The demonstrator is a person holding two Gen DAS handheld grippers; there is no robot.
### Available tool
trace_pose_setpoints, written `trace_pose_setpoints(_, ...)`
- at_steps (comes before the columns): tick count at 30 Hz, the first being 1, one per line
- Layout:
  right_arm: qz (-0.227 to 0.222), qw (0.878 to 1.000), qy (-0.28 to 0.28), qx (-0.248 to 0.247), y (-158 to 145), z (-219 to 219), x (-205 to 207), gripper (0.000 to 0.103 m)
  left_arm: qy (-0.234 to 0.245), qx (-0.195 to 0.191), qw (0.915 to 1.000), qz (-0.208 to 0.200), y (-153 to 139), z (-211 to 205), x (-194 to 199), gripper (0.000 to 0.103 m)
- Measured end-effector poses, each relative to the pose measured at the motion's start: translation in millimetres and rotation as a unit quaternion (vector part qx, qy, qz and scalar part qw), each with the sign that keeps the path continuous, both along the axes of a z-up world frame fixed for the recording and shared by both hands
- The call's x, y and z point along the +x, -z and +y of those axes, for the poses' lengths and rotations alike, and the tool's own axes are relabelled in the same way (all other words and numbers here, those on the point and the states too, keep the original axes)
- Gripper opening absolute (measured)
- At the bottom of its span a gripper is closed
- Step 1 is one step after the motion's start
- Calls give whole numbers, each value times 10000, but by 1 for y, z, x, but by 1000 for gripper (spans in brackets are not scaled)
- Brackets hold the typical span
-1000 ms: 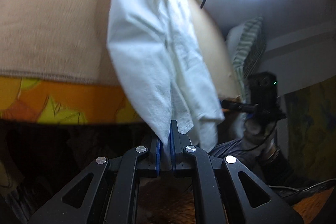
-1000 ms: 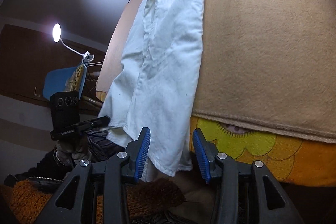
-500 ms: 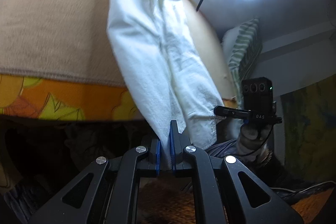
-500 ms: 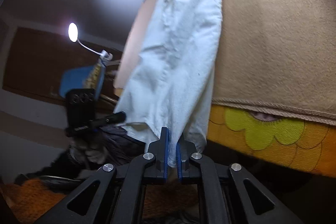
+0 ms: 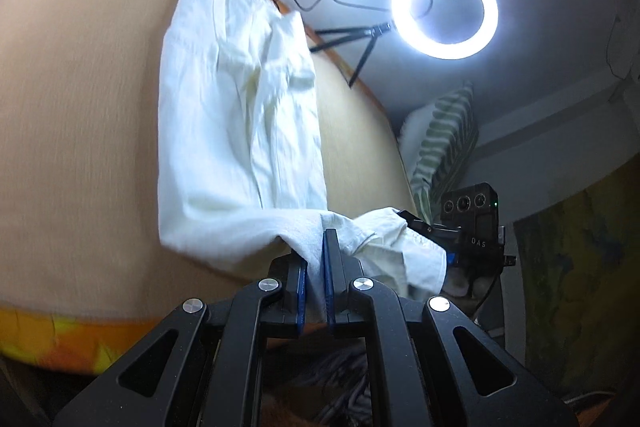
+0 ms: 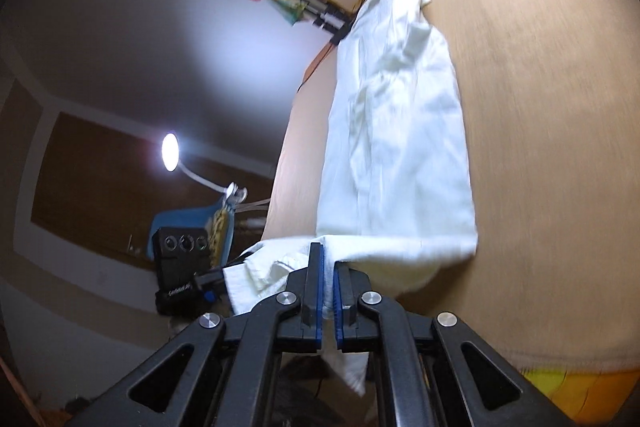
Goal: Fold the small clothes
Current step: 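Fold the hem over the shirt with both grippers toward the collar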
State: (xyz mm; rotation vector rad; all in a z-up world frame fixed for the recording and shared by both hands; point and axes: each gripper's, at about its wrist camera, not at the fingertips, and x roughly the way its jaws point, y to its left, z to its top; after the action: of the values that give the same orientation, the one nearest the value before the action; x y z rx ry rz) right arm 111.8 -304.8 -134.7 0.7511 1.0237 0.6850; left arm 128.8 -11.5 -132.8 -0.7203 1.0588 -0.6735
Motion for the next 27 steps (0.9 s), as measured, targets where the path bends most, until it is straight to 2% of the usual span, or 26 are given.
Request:
trace_pose_setpoints(6, 291, 9984, 465, -139, 9, -3, 53, 2, -250, 108, 9995, 129, 12, 1, 48, 6)
trace_pose_setpoints(14, 970, 9920, 804, -112, 52, -10, 99, 1, -401, 335, 9981, 337, 41, 8, 82, 6)
trace_pose_setpoints(17, 1007, 9919, 772, -79, 56, -12, 103, 2, -438, 332, 9977, 406, 46, 11, 84, 6)
trace_pose_setpoints(21, 945, 9934, 650, 45, 54, -12, 106, 8, -464, 385, 9972, 439, 43, 15, 84, 7)
trace_pose_setpoints(22, 895, 9937, 660, 114, 53, -13, 108, 13, -498, 353, 9970, 475, 42, 17, 85, 7)
trace_pose_setpoints(23, 814, 9943, 668, 138, 50, -14, 107, 25, -517, 286, 9971, 483, 39, 20, 85, 10)
trace_pose_setpoints(24, 627, 9954, 725, 78, 43, -18, 104, 31, -541, 225, 9973, 454, 36, 25, 85, 19)
trace_pose_setpoints(25, 462, 9960, 765, 2, 36, -20, 102, 34, -597, 182, 9973, 390, 32, 28, 84, 26)
trace_pose_setpoints(26, 331, 9967, 742, -13, 29, -21, 101, 34, -703, 174, 9970, 275, 26, 31, 83, 43)
trace_pose_setpoints(27, 219, 9972, 715, -26, 23, -23, 100, 34, -800, 215, 9964, 158, 21, 35, 82, 51)
